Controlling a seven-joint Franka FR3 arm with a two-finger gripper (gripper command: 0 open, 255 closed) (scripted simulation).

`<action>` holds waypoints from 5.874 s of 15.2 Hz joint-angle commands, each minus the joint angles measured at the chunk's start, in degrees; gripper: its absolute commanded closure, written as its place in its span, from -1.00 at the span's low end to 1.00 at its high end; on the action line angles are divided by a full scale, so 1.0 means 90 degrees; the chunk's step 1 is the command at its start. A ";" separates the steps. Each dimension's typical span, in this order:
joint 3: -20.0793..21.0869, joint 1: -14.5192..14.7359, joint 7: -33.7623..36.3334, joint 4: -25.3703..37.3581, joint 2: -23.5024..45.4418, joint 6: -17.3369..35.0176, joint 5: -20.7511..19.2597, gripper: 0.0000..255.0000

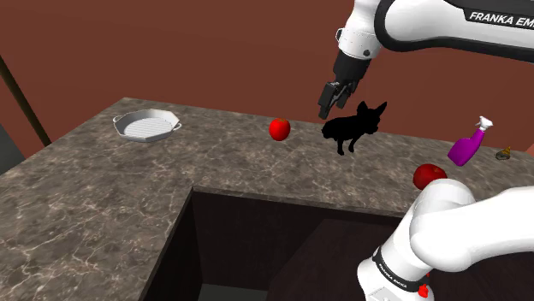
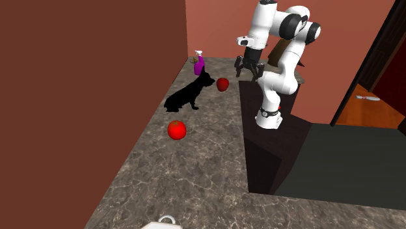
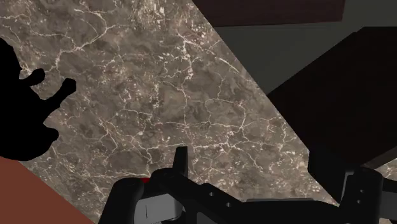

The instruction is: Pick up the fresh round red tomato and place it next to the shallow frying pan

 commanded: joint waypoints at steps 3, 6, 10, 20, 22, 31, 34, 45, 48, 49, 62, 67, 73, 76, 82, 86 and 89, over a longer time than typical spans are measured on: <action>-0.0284 -0.0028 -0.0302 -0.0216 0.0085 0.0481 -0.0075 -1.00; -0.0722 -0.0056 -0.0765 -0.0456 0.0310 0.1210 -0.0153 -1.00; -0.1328 -0.0037 -0.1420 -0.0612 0.0789 0.2177 -0.0156 -1.00; -0.3032 0.0572 -0.3609 -0.0152 0.2719 0.4262 0.0900 -1.00; -0.3413 0.0808 -0.4236 0.0092 0.3215 0.4542 0.1434 -1.00; -0.4207 0.0969 -0.7562 0.1874 0.5903 0.4494 0.5067 -1.00; -0.4080 0.0894 -0.7714 0.1922 0.6139 0.4596 0.5324 -1.00; -0.3921 0.0817 -0.7942 0.2021 0.6507 0.4735 0.5717 -1.00; -0.3921 0.0817 -0.7942 0.2020 0.6506 0.4734 0.5716 1.00; -0.3921 0.0817 -0.7942 0.2020 0.6506 0.4734 0.5716 1.00; -0.4078 0.0937 -0.7510 0.2154 0.6203 0.4470 0.5235 1.00; -0.4179 0.1013 -0.7172 0.2309 0.5976 0.4223 0.4866 1.00; -0.4268 0.1077 -0.6799 0.2549 0.5743 0.3894 0.4474 1.00; -0.4300 0.1099 -0.6627 0.2691 0.5644 0.3717 0.4302 1.00; -0.4348 0.1125 -0.6318 0.3020 0.5486 0.3337 0.4011 1.00; -0.4372 0.1131 -0.6136 0.3273 0.5412 0.3065 0.3856 1.00; -0.4387 0.1130 -0.6013 0.3481 0.5374 0.2852 0.3762 1.00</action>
